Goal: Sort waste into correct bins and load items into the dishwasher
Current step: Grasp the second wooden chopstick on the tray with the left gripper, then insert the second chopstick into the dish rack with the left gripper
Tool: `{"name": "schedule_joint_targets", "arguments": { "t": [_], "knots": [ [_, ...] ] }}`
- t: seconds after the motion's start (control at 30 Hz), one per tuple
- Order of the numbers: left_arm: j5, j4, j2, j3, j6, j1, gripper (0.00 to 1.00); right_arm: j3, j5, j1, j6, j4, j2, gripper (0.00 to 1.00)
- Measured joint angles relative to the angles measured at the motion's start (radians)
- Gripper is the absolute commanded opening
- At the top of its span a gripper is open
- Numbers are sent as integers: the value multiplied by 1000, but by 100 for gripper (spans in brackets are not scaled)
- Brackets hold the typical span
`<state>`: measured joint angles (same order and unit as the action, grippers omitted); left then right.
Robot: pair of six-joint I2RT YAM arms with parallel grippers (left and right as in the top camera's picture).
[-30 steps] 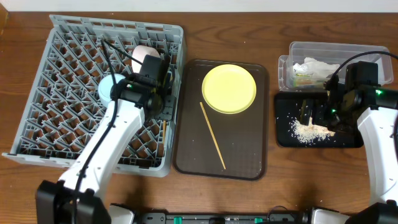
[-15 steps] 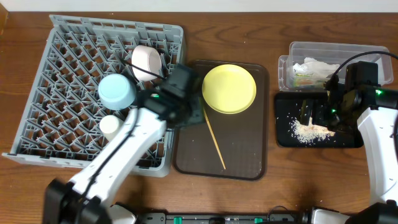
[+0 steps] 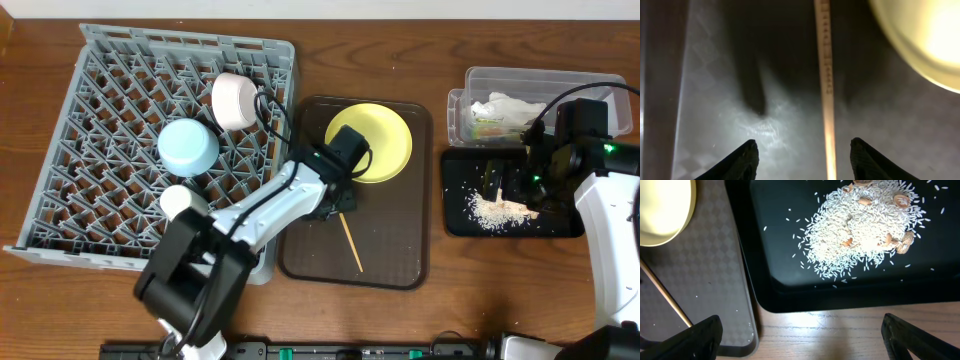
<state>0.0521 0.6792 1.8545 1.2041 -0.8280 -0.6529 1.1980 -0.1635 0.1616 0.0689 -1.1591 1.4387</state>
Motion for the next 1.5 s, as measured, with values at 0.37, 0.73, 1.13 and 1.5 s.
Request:
{"name": "schedule_joint_targets", "arguments": {
  "t": [0.37,0.73,1.13,1.5],
  "knots": [
    [-5,-34,30,-2,-14,-6,59,0,0,0,0,0,0,99],
    [-30,-27,74,2,-20,-43,28,0,0,0,0,-3,0,99],
    [-22,25,72,3,-9,-40,6,0,0,0,0,-5,0,99],
    [-32,110,-137,-3,165,2,6,0,0,0,0,-7,0,99]
  ]
}}
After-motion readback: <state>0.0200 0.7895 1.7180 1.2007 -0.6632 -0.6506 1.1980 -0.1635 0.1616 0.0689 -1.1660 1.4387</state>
